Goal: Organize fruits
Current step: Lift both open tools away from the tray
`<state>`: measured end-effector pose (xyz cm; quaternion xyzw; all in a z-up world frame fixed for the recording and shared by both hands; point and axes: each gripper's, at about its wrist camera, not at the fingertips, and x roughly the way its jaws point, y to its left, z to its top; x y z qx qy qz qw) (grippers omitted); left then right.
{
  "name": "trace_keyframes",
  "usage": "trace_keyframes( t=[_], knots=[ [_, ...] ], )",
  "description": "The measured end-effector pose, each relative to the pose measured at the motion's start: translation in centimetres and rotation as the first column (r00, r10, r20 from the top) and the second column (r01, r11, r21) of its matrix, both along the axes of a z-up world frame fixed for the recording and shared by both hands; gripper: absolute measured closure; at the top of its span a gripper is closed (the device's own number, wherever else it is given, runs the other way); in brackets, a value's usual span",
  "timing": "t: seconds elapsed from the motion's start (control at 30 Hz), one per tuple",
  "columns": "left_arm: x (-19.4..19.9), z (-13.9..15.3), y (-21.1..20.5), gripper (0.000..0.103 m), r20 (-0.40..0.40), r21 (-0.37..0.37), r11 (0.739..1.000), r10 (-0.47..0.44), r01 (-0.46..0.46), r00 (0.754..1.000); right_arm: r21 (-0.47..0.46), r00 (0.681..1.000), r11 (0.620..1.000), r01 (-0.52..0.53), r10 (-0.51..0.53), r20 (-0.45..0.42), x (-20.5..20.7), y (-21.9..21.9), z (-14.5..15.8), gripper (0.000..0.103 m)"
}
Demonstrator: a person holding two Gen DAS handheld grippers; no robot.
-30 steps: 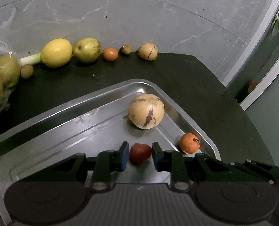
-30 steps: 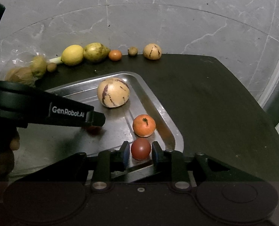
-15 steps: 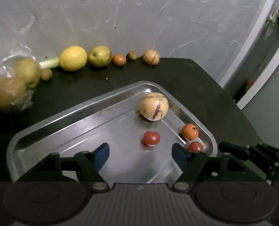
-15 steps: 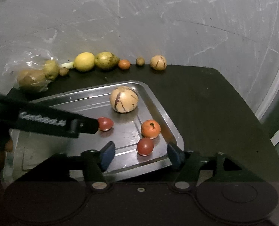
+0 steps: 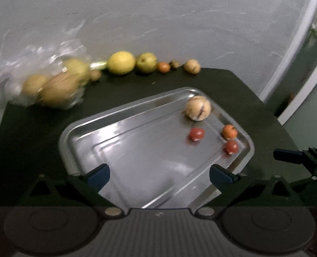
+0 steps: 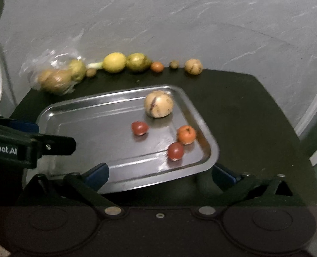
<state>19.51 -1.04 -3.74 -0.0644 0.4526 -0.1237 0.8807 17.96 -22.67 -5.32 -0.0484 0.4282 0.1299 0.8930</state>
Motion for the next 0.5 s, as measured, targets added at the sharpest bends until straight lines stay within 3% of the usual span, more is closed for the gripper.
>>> trace_keyframes(
  t=[0.2, 0.5],
  knots=[
    [-1.0, -0.7, 2.4, 0.001, -0.075, 0.000, 0.998, 0.064, -0.064, 0.995, -0.007, 0.990, 0.992, -0.130, 0.129, -0.048, -0.8, 1.7, 0.2, 0.001],
    [-1.5, -0.7, 4.7, 0.001, -0.092, 0.022, 0.985, 0.171, -0.170, 0.981, 0.005, 0.975, 0.976, -0.217, 0.217, -0.045, -0.1, 3.5, 0.6, 0.001]
  ],
)
